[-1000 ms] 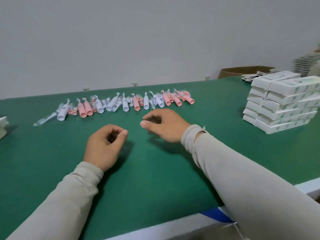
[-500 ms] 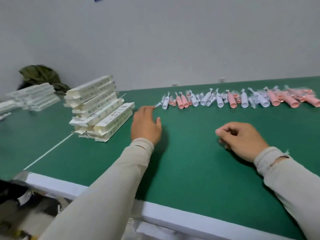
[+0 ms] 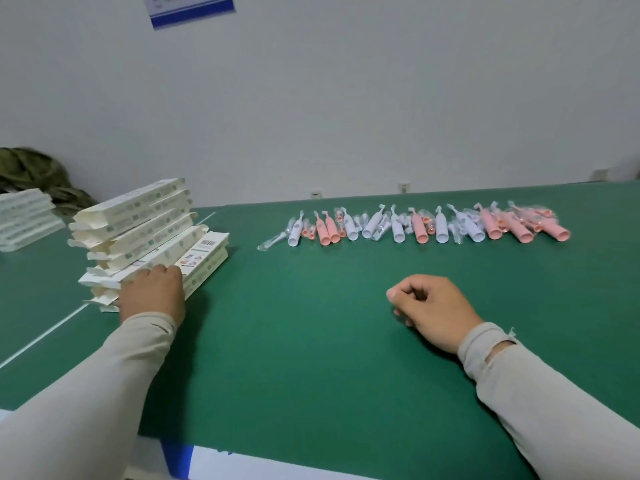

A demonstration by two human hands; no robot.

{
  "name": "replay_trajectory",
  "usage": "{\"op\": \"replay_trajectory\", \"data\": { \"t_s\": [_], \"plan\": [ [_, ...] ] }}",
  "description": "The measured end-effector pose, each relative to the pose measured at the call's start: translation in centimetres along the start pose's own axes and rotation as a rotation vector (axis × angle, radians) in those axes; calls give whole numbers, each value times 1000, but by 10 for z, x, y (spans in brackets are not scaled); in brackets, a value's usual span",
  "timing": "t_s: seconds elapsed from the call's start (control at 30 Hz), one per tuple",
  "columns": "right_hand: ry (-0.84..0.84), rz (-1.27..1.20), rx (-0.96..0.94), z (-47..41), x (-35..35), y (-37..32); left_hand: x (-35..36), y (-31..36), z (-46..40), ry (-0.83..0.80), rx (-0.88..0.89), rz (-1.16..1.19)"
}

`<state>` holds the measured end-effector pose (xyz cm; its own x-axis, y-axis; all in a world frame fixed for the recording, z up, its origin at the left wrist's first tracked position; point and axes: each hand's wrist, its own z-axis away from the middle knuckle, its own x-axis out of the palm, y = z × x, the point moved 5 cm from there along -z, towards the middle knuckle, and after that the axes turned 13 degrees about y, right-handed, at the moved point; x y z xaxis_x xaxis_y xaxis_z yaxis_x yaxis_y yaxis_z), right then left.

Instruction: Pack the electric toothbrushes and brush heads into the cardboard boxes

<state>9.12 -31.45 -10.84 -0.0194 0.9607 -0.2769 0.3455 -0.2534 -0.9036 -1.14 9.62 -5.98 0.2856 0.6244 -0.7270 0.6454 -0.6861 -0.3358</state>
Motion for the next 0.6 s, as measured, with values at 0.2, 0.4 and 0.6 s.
{"op": "replay_trajectory", "data": {
  "t_s": [0.2,0.4,0.6],
  "plan": [
    [1,-15,26,2,-1,-2,4,5,0,3,-62,135],
    [74,-147,49,0,-2,-9,-88,41,-1,247,-376,1038],
    [117,-575,177,1,-8,-23,-167,214,50,-482,-578,2234]
  ]
}}
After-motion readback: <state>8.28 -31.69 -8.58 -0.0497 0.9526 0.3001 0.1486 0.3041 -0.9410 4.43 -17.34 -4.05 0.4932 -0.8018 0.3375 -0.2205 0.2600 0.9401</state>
